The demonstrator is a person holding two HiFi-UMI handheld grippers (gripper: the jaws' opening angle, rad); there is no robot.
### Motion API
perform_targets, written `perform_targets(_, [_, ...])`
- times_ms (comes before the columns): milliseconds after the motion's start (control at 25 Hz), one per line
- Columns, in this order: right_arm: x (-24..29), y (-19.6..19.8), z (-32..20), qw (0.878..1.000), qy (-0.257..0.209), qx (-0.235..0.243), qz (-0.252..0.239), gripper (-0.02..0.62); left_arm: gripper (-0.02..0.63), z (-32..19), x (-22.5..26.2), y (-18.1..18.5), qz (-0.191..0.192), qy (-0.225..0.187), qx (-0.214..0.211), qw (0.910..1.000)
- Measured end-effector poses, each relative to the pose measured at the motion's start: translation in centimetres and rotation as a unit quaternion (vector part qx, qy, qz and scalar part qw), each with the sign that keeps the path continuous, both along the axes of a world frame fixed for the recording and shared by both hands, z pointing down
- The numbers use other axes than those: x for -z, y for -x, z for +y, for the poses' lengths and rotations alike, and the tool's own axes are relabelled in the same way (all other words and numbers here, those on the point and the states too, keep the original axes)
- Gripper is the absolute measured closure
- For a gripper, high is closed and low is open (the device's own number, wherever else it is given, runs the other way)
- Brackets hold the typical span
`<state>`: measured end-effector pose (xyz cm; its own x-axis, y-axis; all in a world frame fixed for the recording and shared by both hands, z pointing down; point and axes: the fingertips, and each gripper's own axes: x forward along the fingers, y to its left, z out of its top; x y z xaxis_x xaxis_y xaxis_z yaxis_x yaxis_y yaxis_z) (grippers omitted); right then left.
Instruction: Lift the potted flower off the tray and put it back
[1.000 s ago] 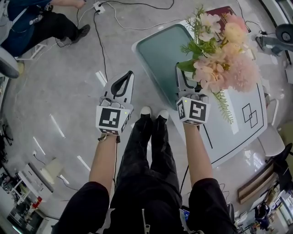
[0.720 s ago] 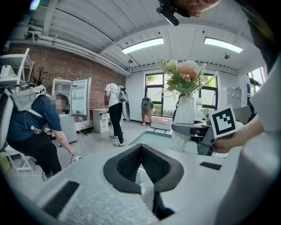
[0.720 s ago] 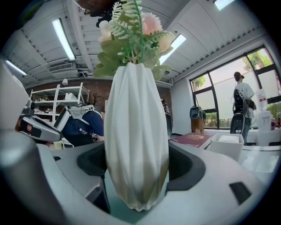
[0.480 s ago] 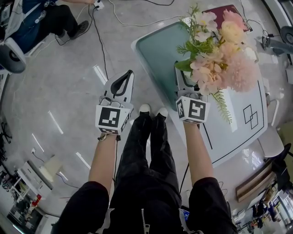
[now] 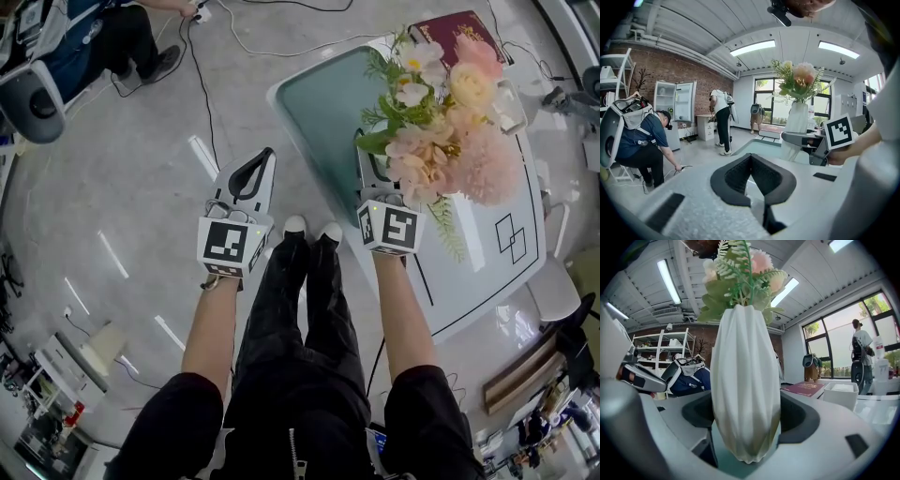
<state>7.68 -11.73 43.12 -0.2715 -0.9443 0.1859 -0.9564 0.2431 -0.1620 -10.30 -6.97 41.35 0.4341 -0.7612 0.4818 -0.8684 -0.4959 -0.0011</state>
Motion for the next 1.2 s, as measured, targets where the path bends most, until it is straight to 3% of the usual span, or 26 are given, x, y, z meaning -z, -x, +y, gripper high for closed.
perform_targets(880, [-1.0, 1.6, 1.8, 0.999, 0.040, 0.009, -0.017, 0.219, 0.601, 1.8, 0.7, 1.6, 0.006, -0.008, -0.005, 0.9999])
perform_targets(1200, [0.1, -0.3, 4.0, 0.999, 0.042, -0.008, -0.027, 0.219, 0.601, 1.6, 1.5, -1.2, 0.010, -0.008, -0.020, 0.9997])
